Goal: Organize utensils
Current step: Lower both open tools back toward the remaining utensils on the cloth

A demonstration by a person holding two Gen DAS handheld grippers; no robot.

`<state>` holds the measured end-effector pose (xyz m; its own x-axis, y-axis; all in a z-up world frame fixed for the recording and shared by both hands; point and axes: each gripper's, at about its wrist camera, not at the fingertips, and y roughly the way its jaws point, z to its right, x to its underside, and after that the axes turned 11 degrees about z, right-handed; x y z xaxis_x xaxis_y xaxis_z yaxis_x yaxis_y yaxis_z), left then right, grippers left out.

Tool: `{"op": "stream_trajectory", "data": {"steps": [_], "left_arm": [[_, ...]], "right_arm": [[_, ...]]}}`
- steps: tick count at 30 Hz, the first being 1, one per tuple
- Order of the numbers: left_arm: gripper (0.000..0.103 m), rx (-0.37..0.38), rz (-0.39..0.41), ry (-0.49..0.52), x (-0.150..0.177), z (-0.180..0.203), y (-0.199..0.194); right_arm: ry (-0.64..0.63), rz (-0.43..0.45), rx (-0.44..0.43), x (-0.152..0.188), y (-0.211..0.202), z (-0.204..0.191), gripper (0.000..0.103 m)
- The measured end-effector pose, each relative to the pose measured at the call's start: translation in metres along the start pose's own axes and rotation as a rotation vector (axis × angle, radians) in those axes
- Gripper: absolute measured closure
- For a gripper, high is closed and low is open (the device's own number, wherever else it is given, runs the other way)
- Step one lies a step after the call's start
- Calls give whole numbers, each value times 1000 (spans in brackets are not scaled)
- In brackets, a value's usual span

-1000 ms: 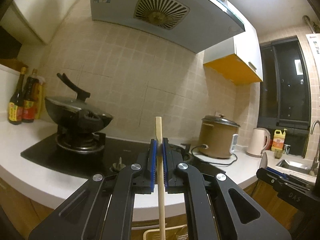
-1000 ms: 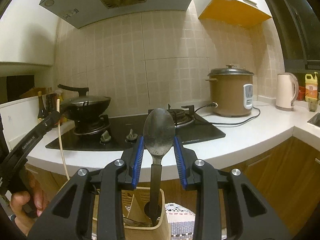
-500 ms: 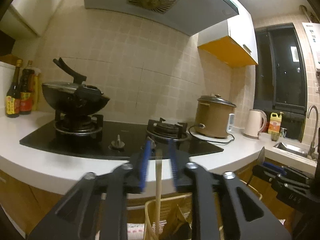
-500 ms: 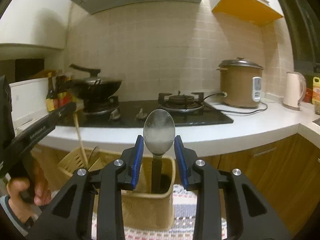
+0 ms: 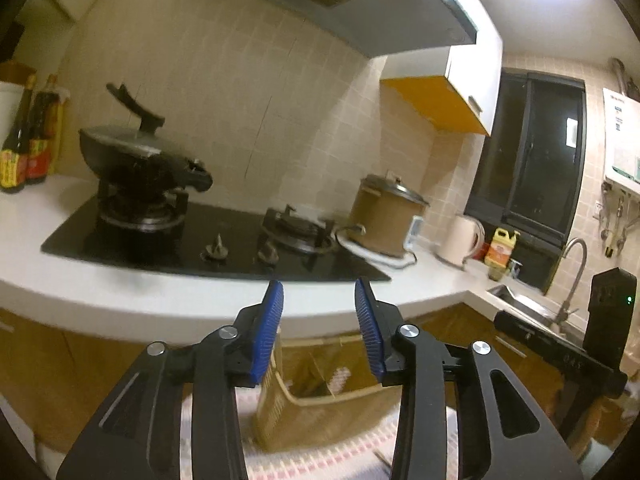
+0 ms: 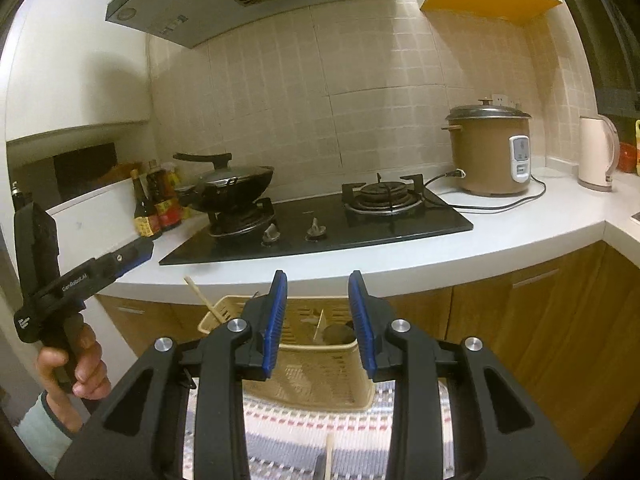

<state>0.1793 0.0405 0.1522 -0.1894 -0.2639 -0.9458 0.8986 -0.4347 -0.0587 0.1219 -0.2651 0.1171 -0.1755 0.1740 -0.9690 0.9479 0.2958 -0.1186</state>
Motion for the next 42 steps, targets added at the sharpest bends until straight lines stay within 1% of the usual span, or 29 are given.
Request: {"op": "stream_trajectory", "data": {"steps": [2, 4, 5, 7, 8, 10, 12, 13, 16, 18, 21, 26, 31, 34, 39, 42], "left_arm": [[67, 5, -50, -25, -4, 0, -7], [67, 3, -115, -48, -4, -1, -13], [67, 2, -144, -56, -3, -1, -15], [67, -1, -208, -72, 3, -3, -20], [67, -2, -241, -79, 7, -4, -22], [67, -4, -320, -95, 21, -7, -24], [67, -2, -389, -98, 36, -9, -23], [67, -2, -437, -94, 49, -10, -23], [67, -9, -545, -85, 82, -13, -24], [67, -2, -600, -94, 99, -15, -24], [67, 5, -687, -90, 127, -16, -22], [67, 4, -754, -80, 157, -17, -17], [67, -4, -785, -84, 172, -20, -11], [67, -11, -790, -76, 174, -17, -8], [67, -14, -808, -69, 182, -16, -1], [67, -12, -817, -74, 186, -18, 1]], "right_arm": [[-2, -43, -10, -5, -9, -6, 74], [-13, -93, 7, -6, -13, -12, 74], [-18, -125, 15, -5, -15, -14, 74], [-11, -222, 13, 3, -16, -17, 74], [-8, -249, 13, 6, -17, -17, 74], [-4, -367, 21, 22, -14, -18, 74], [15, -455, 12, 38, -9, -16, 74], [25, -500, 6, 49, -7, -15, 74], [44, -613, 6, 81, -2, -13, 74], [66, -684, -15, 104, -2, -13, 74], [60, -757, -27, 134, -4, -17, 74], [81, -867, -42, 167, -3, -19, 74], [76, -891, -31, 182, 2, -19, 74], [68, -896, -21, 186, 9, -22, 74], [42, -887, 25, 185, 17, -23, 74], [49, -897, 25, 185, 18, -18, 74]]}}
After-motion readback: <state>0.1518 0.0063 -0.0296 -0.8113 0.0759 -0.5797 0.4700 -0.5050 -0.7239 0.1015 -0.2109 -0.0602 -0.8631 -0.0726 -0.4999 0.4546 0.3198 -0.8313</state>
